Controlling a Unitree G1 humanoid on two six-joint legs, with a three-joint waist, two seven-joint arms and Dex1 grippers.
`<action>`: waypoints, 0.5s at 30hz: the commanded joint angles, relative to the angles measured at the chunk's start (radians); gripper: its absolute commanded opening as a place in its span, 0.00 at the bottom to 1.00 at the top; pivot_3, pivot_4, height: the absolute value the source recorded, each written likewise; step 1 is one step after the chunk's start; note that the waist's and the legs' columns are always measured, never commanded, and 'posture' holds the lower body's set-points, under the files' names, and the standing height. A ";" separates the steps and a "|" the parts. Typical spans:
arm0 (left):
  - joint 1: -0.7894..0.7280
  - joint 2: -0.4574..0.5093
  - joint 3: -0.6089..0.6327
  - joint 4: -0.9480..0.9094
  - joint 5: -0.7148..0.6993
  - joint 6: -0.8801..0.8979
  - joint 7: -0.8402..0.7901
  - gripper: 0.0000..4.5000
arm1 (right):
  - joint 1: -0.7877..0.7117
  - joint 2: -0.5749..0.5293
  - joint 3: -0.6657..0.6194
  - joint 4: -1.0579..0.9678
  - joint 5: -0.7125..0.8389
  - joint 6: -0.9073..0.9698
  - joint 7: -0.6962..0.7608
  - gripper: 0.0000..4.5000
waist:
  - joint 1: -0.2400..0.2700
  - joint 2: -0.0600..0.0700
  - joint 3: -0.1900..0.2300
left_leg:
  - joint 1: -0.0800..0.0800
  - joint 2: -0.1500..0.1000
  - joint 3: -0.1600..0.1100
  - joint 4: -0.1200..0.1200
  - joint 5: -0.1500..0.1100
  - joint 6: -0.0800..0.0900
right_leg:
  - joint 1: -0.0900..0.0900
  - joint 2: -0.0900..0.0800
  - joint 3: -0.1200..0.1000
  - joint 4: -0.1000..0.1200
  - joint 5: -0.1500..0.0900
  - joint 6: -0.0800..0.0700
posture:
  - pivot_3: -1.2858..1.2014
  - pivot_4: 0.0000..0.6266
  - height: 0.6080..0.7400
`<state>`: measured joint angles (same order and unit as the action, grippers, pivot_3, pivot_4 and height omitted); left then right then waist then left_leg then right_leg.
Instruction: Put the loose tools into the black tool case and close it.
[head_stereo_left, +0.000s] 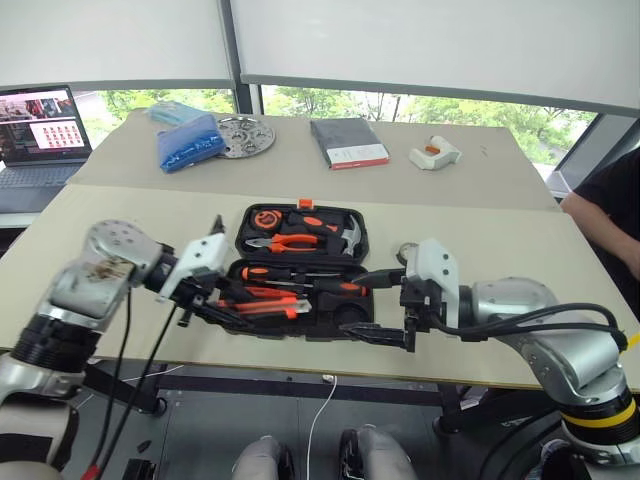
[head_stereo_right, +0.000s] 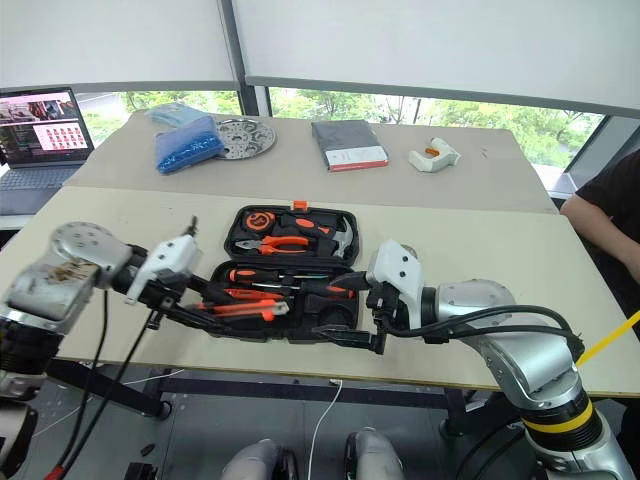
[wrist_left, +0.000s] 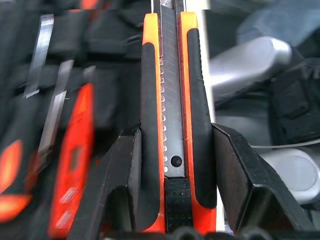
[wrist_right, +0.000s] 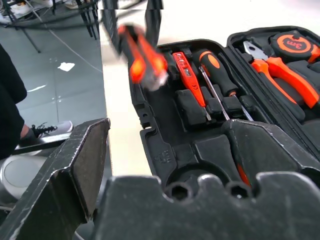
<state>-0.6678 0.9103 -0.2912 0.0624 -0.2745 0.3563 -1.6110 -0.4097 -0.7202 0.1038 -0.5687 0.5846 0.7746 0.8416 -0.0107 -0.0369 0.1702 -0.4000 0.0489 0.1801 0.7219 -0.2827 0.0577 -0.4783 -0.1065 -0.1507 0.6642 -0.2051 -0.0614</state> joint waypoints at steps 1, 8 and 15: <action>-0.060 -0.016 -0.056 0.062 0.058 -0.077 -0.003 0.36 | 0.013 -0.003 -0.044 -0.046 0.010 -0.004 -0.027 1.00 | -0.001 0.000 0.000 | 0.000 0.000 0.000 0.000 0.000 0.000 | 0.000 0.000 0.000 0.000 0.000 0.000 | 0.52 0.24 0.84; -0.120 -0.090 -0.079 0.147 0.056 -0.063 -0.003 0.80 | 0.048 -0.007 -0.058 -0.074 0.023 0.004 -0.056 1.00 | 0.008 0.000 0.000 | -0.001 0.000 0.000 0.001 0.000 0.001 | 0.001 0.001 0.000 -0.001 0.000 0.000 | 0.52 0.24 0.84; -0.129 -0.110 -0.012 0.129 -0.006 -0.008 0.001 0.99 | 0.066 -0.016 -0.062 -0.085 0.038 0.007 -0.065 1.00 | 0.011 0.000 0.000 | -0.001 0.000 0.000 0.002 0.000 0.001 | 0.001 0.001 0.000 -0.002 0.000 0.000 | 0.52 0.24 0.84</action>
<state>-0.7673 0.8046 -0.3524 0.2098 -0.2551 0.3341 -1.6089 -0.3396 -0.7255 0.0701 -0.6179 0.6104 0.7769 0.7821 -0.0002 -0.0369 0.1702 -0.4009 0.0486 0.1796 0.7241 -0.2829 0.0586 -0.4773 -0.1060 -0.1507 0.6628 -0.2052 -0.0615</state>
